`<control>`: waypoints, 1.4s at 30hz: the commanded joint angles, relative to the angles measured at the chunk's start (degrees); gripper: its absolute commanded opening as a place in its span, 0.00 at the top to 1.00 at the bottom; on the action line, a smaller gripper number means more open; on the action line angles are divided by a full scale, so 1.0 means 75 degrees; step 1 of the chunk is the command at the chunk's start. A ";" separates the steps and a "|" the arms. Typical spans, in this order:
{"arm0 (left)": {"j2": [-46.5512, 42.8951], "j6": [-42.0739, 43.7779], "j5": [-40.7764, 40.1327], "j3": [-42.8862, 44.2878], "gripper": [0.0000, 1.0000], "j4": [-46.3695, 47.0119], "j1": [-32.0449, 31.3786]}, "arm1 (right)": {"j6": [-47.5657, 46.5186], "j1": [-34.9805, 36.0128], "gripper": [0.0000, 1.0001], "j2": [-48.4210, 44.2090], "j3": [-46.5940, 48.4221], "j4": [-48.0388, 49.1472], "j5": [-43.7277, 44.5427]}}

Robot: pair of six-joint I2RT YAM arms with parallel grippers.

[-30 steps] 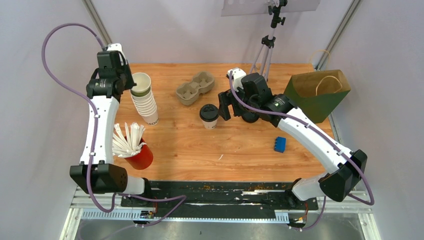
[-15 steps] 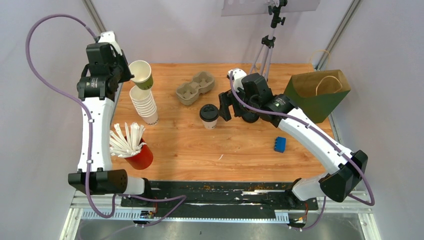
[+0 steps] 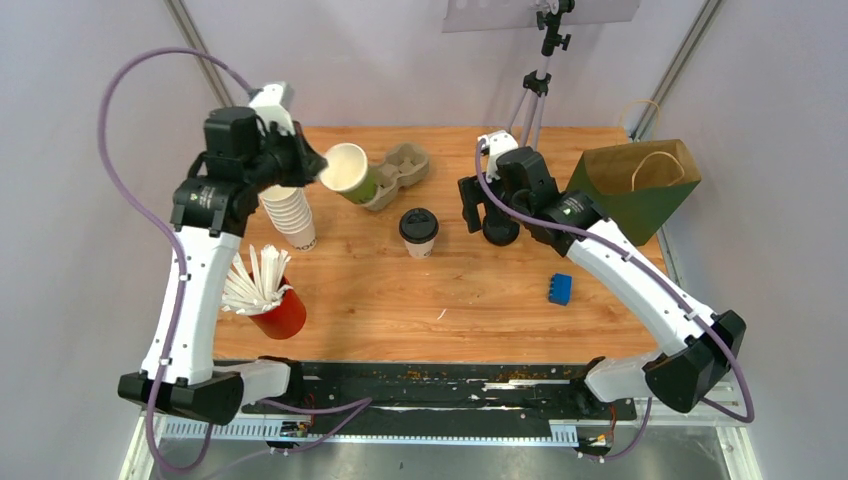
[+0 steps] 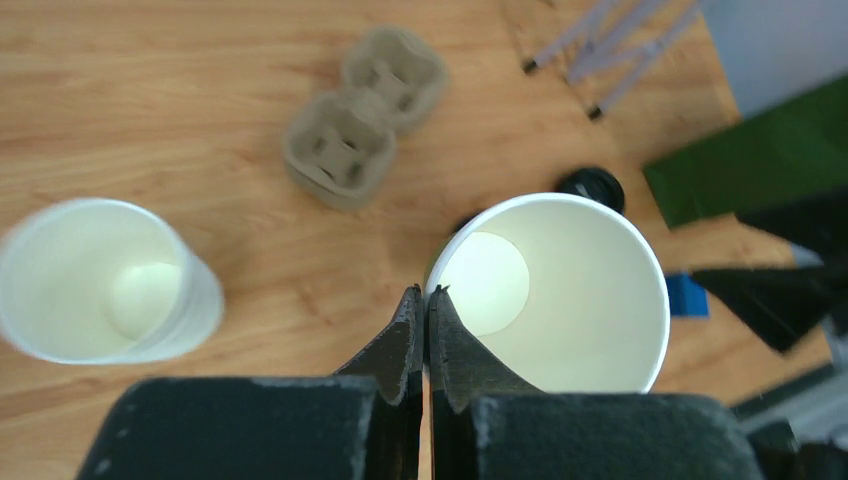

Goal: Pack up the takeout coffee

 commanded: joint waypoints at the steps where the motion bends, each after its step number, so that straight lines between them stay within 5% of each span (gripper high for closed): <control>1: -0.0708 -0.0001 0.0442 -0.0839 1.00 -0.0015 -0.1055 | -0.0283 -0.0472 0.19 0.0212 -0.0187 -0.0269 0.0591; 11: -0.2425 -0.0771 -0.0519 -0.4551 1.00 0.1458 -0.3783 | -0.0669 -0.1215 0.28 0.1249 -0.0531 0.0065 0.0385; 17: -0.2479 -0.0894 -0.1319 -0.6248 1.00 0.2988 -0.4704 | -0.0807 -0.1478 0.36 0.2142 -0.0374 0.0130 0.0369; 31: -0.1652 -0.0514 -0.2184 -0.6917 1.00 0.4234 -0.5283 | -0.1135 -0.1631 0.52 0.3542 0.0156 0.0491 -0.0229; 42: -0.1021 -0.0679 -0.2198 -0.6991 0.88 0.4398 -0.5659 | -0.1162 -0.1630 0.65 0.4301 0.0631 0.0532 -0.0860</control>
